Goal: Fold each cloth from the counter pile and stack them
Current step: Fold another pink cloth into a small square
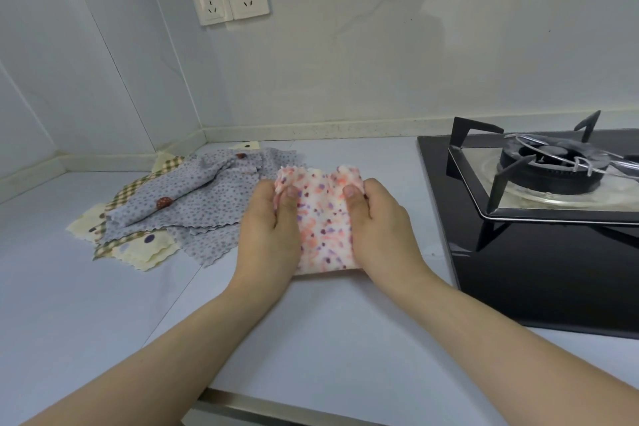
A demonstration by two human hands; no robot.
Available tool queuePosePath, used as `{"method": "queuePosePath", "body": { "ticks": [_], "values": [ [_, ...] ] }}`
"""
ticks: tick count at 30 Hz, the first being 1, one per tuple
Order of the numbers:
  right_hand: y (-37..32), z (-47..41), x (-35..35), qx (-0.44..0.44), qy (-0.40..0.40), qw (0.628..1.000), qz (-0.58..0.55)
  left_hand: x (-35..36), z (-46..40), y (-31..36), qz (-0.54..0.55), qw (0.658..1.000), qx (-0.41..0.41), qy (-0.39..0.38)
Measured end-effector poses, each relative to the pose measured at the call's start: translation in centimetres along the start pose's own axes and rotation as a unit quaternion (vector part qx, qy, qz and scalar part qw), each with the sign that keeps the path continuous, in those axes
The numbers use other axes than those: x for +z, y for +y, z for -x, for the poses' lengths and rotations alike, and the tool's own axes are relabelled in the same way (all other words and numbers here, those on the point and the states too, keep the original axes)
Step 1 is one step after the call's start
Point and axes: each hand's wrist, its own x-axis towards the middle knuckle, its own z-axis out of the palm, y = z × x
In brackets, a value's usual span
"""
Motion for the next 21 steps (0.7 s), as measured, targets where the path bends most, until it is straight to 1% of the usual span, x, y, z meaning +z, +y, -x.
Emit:
{"method": "queuePosePath", "body": {
  "ticks": [2,4,6,9,13,16,18,21],
  "values": [
    [0.2,-0.1,0.0,-0.002,0.006,1.0,-0.009,0.2,-0.4,-0.3,-0.005,0.999,-0.032,-0.013],
    [0.2,-0.2,-0.1,0.006,0.017,0.999,-0.032,0.5,-0.7,-0.5,-0.013,0.997,-0.062,-0.043],
    [-0.1,-0.2,-0.1,0.027,0.021,0.998,-0.058,0.6,-0.8,-0.4,-0.028,0.995,-0.068,-0.062],
    [-0.4,-0.1,-0.2,0.058,0.008,0.995,-0.083,0.6,-0.5,0.4,-0.035,0.995,-0.077,-0.059],
    [-0.9,0.7,-0.4,0.09,-0.007,0.99,-0.108,-0.1,0.7,1.3,-0.001,0.995,-0.089,-0.036],
    [-0.7,0.4,-0.4,0.112,-0.013,0.986,-0.122,0.0,0.6,1.1,0.005,0.995,-0.094,-0.041],
    [-0.4,-0.7,-0.1,0.132,-0.007,0.983,-0.131,0.4,-0.3,0.7,0.007,0.994,-0.1,-0.042],
    [0.3,-3.5,0.8,0.16,0.016,0.981,-0.106,1.5,-2.8,0.2,0.014,0.994,-0.097,-0.043]
  ]
}}
